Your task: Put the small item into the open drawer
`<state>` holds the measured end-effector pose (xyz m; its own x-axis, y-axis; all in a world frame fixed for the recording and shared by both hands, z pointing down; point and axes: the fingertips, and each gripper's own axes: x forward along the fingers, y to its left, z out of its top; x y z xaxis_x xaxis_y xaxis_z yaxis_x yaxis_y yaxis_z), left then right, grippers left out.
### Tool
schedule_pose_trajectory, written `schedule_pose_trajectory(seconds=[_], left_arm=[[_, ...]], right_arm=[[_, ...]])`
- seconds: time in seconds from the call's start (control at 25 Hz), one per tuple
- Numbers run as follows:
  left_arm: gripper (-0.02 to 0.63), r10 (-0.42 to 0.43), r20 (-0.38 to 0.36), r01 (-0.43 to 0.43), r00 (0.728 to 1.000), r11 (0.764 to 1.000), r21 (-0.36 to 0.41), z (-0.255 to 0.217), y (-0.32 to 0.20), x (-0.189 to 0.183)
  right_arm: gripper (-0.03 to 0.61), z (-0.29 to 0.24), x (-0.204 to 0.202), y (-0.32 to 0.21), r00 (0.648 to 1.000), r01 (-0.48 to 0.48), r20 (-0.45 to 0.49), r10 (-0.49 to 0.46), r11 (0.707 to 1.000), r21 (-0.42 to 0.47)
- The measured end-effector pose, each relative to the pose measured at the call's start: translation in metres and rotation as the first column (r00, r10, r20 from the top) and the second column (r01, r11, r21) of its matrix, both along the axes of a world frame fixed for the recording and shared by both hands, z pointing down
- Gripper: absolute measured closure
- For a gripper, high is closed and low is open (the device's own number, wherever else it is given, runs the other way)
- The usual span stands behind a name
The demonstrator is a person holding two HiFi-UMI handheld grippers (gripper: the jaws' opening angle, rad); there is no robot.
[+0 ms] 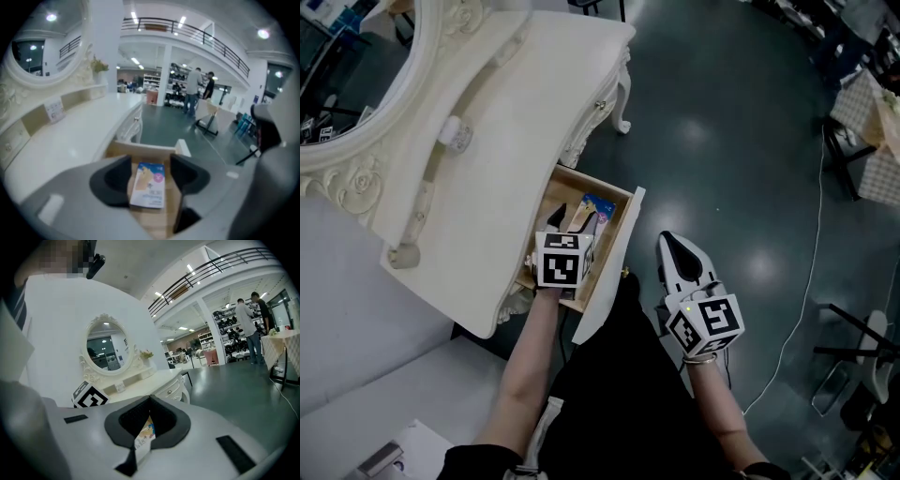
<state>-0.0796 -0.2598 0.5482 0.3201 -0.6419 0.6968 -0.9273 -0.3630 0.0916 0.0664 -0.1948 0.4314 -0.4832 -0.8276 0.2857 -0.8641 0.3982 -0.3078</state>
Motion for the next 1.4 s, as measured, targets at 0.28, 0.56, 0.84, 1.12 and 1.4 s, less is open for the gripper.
schedule_pose_trajectory(seconds=[0.28, 0.56, 0.84, 1.12, 1.4], left_arm=[[0.429, 0.013, -0.082, -0.002, 0.997, 0.992, 0.129, -0.068, 0.02, -0.004], [0.514, 0.025, -0.096, 0.0, 0.995, 0.966, 0.259, -0.121, 0.044, -0.013], [0.569, 0.037, -0.093, -0.001, 0.995, 0.932, 0.363, -0.152, 0.066, -0.019], [0.607, 0.013, -0.178, 0.065, 0.984, 0.902, 0.427, -0.179, 0.088, -0.032], [0.609, -0.023, -0.264, 0.149, 0.964, 0.869, 0.472, -0.192, 0.107, -0.054]], right_arm=[[0.574, -0.022, -0.008, 0.012, 1.0, 0.02, 0.001, -0.02, 0.998, 0.058], [0.574, -0.043, -0.014, 0.026, 0.999, 0.035, -0.008, -0.034, 0.993, 0.116], [0.574, -0.059, -0.021, 0.039, 0.999, 0.044, -0.014, -0.042, 0.986, 0.161], [0.574, -0.072, -0.026, 0.052, 0.998, 0.056, -0.029, -0.051, 0.979, 0.195], [0.574, -0.083, -0.03, 0.06, 0.998, 0.064, -0.037, -0.057, 0.971, 0.232]])
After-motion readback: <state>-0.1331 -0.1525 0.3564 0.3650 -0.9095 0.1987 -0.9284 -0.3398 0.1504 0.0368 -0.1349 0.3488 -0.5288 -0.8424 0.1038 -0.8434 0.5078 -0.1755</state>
